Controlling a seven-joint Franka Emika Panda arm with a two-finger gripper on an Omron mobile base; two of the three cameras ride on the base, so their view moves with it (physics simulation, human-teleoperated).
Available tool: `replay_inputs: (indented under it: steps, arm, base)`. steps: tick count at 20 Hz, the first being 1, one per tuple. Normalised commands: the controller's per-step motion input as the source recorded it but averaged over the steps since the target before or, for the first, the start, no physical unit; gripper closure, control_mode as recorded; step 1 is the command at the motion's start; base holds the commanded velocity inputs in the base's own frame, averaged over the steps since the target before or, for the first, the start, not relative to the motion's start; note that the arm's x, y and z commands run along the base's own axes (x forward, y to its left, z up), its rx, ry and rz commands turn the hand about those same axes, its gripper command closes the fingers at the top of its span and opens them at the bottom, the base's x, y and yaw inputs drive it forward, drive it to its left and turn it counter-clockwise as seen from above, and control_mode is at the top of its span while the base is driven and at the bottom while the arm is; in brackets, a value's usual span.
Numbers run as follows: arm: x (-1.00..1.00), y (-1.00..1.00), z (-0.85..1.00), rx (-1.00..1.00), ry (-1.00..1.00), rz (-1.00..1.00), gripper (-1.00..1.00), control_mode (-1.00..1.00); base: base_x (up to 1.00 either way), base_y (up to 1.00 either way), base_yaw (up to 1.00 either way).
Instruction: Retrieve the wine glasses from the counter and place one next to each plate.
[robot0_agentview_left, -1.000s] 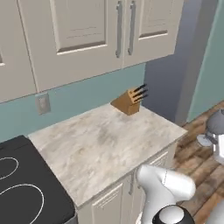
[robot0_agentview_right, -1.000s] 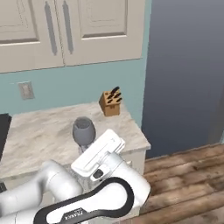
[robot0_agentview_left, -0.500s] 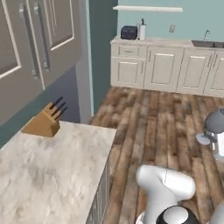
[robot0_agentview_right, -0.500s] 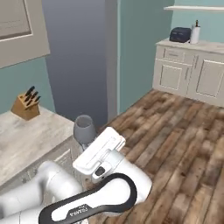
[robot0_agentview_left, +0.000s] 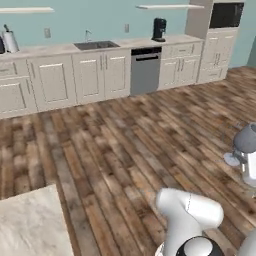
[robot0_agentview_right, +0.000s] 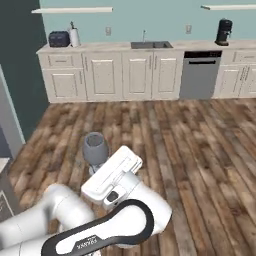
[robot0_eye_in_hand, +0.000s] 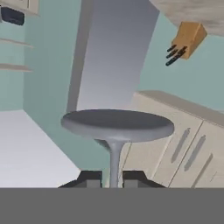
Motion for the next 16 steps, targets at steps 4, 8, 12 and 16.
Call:
replay_inputs:
  steps: [4, 8, 12, 16]
  arm:
    - [0.0, 0.0, 0.0, 0.0, 0.0, 0.0, 1.0, 1.0]
    - [0.0, 0.0, 0.0, 0.0, 0.0, 0.0, 1.0, 1.0]
    - [0.0, 0.0, 0.0, 0.0, 0.0, 0.0, 1.0, 1.0]
    - [0.0, 0.0, 0.0, 0.0, 0.0, 0.0, 1.0, 1.0]
  base:
    - [0.0, 0.0, -1.0]
    - [0.0, 0.07, -0.99]
    - [0.58, 0.69, -0.75]
    - [1.0, 1.0, -0.5]
